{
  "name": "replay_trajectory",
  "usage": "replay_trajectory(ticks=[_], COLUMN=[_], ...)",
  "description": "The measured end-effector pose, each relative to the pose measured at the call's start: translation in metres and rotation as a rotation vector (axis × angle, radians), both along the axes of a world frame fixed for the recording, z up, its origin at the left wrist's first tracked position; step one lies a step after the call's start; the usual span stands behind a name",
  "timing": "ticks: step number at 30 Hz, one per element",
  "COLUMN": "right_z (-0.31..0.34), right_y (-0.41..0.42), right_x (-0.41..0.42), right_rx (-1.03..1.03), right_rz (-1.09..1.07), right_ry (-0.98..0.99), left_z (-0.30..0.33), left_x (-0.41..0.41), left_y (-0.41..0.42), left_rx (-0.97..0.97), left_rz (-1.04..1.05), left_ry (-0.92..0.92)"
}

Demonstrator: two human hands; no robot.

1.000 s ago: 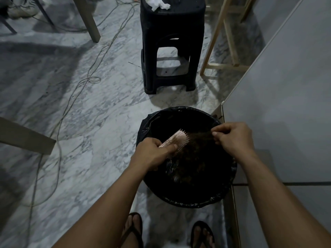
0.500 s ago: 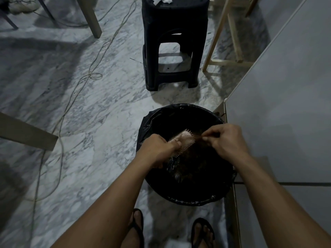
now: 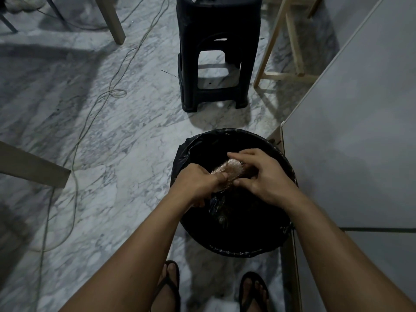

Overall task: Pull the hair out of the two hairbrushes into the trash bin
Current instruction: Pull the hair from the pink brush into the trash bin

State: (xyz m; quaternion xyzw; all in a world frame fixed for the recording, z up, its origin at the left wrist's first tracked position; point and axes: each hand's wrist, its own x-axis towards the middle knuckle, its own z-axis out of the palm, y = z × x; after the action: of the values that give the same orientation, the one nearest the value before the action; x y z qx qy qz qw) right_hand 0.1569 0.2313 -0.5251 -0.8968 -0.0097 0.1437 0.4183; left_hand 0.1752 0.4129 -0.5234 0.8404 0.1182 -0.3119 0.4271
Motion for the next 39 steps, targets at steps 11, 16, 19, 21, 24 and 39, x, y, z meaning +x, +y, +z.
replay_trajectory(ticks=[11,16,19,21,24,39], right_z=[0.002,0.005,0.009,0.011,0.003,0.011], right_y=[-0.012,-0.018,-0.004,0.006,0.015,-0.013], right_x=[0.008,0.009,0.009,0.008,0.007,0.012], right_rx=[-0.166,-0.230,-0.151,-0.020,-0.063,-0.167], right_rz=[-0.402,-0.329,-0.089,-0.015,-0.007,-0.335], right_ry=[-0.066,0.027,0.024,0.029,-0.056,0.057], left_z=[-0.004,-0.005,-0.004,-0.003,0.001,0.001], left_x=[0.002,0.002,0.001,0.001,0.001,0.007], left_y=[0.016,0.020,0.012,0.007,0.006,0.020], left_rx=[0.062,0.052,0.025,0.018,-0.011,-0.036], left_rz=[0.033,0.058,0.042,0.031,0.027,0.152], left_ry=[-0.036,-0.044,-0.036,-0.033,-0.013,-0.060])
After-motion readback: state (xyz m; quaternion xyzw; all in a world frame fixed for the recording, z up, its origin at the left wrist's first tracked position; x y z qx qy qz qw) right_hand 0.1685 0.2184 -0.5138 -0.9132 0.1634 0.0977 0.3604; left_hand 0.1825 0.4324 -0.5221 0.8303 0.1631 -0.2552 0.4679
